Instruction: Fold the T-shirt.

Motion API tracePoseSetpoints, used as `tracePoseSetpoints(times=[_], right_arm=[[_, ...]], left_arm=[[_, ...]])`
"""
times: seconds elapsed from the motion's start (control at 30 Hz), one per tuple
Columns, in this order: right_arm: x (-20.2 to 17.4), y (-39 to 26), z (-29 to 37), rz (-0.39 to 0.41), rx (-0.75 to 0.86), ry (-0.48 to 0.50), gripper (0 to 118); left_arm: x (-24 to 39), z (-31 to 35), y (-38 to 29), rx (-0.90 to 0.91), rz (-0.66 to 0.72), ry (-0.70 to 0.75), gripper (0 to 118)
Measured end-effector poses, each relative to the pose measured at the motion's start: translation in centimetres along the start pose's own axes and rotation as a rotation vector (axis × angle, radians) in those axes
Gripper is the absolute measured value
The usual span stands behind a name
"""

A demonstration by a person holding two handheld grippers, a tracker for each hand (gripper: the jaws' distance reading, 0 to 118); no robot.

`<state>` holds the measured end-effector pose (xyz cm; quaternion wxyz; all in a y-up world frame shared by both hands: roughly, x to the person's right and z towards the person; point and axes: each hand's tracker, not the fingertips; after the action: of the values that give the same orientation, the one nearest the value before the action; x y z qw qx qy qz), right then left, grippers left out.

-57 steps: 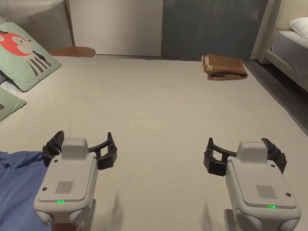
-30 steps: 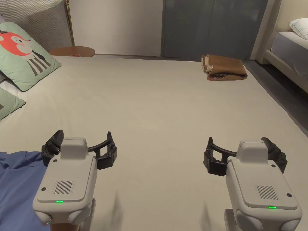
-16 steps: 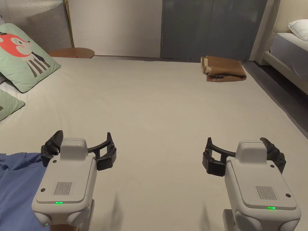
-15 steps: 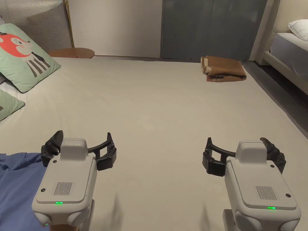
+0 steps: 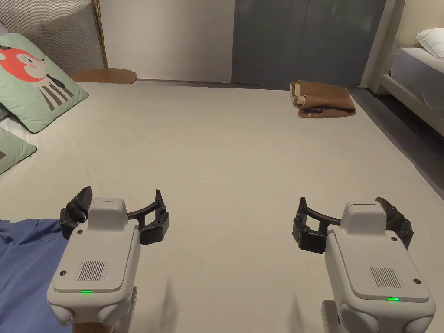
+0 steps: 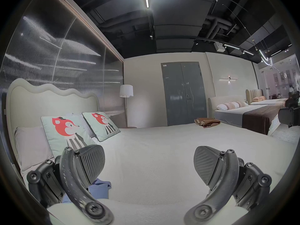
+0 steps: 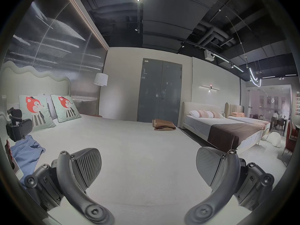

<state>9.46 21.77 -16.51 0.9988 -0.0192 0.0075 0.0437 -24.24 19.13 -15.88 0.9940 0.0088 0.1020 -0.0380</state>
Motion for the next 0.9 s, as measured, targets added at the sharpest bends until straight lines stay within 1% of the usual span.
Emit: tracePoseSetpoints(times=[0.9], right_arm=[[-0.18, 0.15, 0.20, 0.001, 0.004, 0.007, 117]], left_arm=[[-0.30, 0.19, 0.36, 0.018, 0.019, -0.012, 109]])
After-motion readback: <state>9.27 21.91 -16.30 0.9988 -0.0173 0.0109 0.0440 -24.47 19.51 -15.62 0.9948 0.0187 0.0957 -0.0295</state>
